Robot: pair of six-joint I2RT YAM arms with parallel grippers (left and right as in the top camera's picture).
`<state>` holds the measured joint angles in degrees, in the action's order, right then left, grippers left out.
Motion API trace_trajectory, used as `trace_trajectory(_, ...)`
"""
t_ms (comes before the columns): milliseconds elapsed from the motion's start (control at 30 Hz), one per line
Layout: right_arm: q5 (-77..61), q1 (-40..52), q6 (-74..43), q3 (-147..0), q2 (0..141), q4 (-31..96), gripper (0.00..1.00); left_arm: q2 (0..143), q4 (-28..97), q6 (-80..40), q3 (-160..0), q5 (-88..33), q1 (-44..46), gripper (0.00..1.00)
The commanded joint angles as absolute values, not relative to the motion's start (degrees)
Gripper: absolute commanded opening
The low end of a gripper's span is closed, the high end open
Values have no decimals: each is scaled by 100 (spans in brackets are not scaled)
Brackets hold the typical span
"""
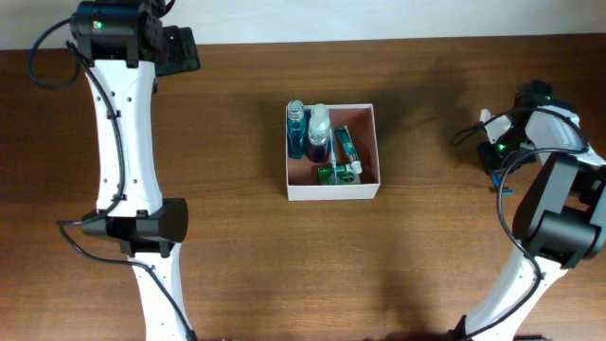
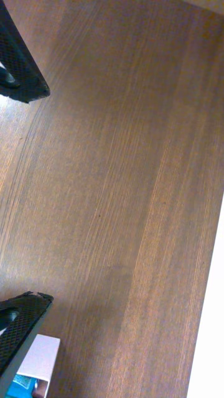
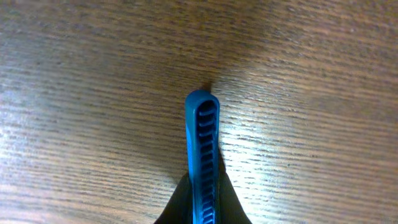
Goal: Pack container
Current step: 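Move the right gripper to the blue razor and grasp it, then carry the razor into the box and open the right gripper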
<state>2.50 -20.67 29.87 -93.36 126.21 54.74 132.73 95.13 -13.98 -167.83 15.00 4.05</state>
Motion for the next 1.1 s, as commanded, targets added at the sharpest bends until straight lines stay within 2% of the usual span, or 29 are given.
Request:
trace_trajectory(0,198,-1833,2270,-9389,12781,5599,4,13166,9522,-1431,-16770,1498,386,99)
trace_trajectory(200,49,-1332,1402,-10648,12770,6353,4,13166,9522,-1431,-16770,1496,386,99)
trace_trajectory(367,-473,-574,1022,-12973,12770,7688,4,13166,9522,-1431,-16770,1496,386,99)
trace_trajectory(533,-561,62,425,-14256,12770,8431,4,13166,9522,-1431,-16770,1496,386,99)
trace_trajectory(800,-1229,1041,-587,-14206,12785,8814,4,13166,9522,-1431,-16770,1498,386,99)
trace_trajectory(933,-1225,1529,-972,-13839,12787,8711,4,13166,9522,-1428,-16770,1498,386,99)
trace_trajectory(1067,-1225,1811,-1857,-13067,12787,8281,4,13166,9522,-1428,-16770,1498,384,99)
